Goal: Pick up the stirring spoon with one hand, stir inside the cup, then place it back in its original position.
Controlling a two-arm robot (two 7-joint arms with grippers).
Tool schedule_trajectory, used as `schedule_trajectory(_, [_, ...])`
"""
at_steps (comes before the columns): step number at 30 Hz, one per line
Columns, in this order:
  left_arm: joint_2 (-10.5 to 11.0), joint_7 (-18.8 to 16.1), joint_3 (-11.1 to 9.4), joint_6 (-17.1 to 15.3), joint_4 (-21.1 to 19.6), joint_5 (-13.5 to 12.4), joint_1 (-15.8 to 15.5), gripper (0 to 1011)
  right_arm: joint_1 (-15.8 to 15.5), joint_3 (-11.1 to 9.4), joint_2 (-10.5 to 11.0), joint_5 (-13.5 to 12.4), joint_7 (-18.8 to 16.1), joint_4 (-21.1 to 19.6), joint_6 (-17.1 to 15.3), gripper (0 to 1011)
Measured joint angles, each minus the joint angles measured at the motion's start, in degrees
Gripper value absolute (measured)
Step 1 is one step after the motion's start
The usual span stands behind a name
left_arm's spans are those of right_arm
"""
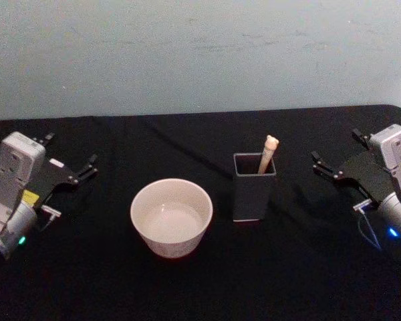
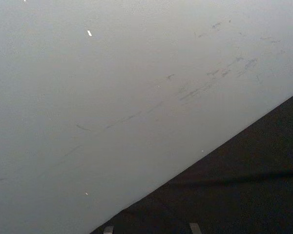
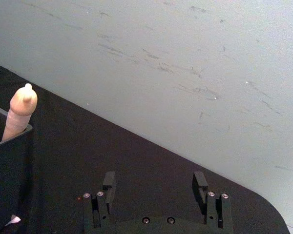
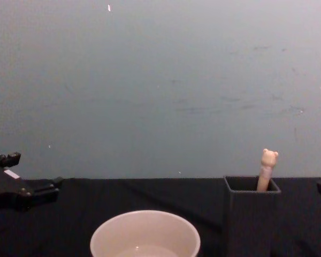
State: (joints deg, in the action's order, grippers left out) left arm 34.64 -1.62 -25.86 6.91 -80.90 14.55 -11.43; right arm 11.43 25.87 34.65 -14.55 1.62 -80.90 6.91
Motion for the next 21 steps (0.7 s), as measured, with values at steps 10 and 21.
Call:
schedule_trajectory(10, [0.0,0.0,0.0,0.0,0.0,0.0,0.0,1001,0.0,0.0,0.0,0.0,0.0,0.0,0.0,1000])
schedule_trajectory(21, [0.0,0.0,0.0,0.0,0.0,0.0,0.0,1002,0.0,0.0,0.0,0.0,0.0,0.0,-0.01,1002])
